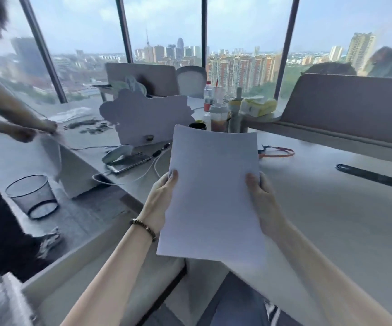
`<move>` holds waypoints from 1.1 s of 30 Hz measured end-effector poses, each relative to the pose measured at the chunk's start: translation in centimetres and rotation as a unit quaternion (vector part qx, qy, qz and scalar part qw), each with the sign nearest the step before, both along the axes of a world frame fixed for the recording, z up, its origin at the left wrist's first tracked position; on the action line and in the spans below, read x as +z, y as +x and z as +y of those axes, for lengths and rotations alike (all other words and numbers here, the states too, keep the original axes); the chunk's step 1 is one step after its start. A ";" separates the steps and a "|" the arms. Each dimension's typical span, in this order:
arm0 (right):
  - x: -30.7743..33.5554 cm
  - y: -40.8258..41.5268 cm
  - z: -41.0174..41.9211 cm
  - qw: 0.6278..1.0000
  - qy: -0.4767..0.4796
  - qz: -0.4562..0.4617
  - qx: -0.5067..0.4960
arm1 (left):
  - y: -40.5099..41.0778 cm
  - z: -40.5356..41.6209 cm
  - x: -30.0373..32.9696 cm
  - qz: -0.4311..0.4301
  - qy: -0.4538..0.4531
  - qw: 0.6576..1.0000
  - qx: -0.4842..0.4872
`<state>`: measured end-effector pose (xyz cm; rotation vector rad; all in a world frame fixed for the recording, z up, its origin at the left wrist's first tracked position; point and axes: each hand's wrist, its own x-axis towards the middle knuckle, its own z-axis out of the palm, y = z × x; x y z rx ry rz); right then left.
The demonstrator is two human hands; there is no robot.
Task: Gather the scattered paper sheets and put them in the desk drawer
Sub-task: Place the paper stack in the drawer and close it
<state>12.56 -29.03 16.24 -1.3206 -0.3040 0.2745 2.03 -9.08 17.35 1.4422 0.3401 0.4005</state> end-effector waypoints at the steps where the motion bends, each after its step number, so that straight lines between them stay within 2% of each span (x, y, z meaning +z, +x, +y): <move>1: -0.1 -0.4 1.8 1.000 0.000 0.003 0.014 | -1.0 1.6 -0.3 0.008 0.002 1.000 0.025; 11: -2.0 -6.7 17.4 0.986 -0.075 0.027 0.150 | -12.5 13.2 -2.9 0.030 -0.035 0.975 0.216; 19: -5.7 -12.6 24.9 0.965 -0.131 0.073 0.217 | -19.9 19.7 -5.9 0.074 -0.069 0.953 0.284; 28: -11.0 -14.7 25.8 0.933 -0.213 0.127 0.260 | -21.5 23.5 -10.2 0.168 -0.087 0.948 0.258; 31: -12.6 -14.9 25.6 0.908 -0.268 0.166 0.275 | -20.6 24.5 -10.9 0.215 -0.057 0.948 0.229; 33: -13.5 -15.3 25.5 0.897 -0.272 0.214 0.275 | -19.8 25.0 -11.3 0.250 -0.012 0.946 0.208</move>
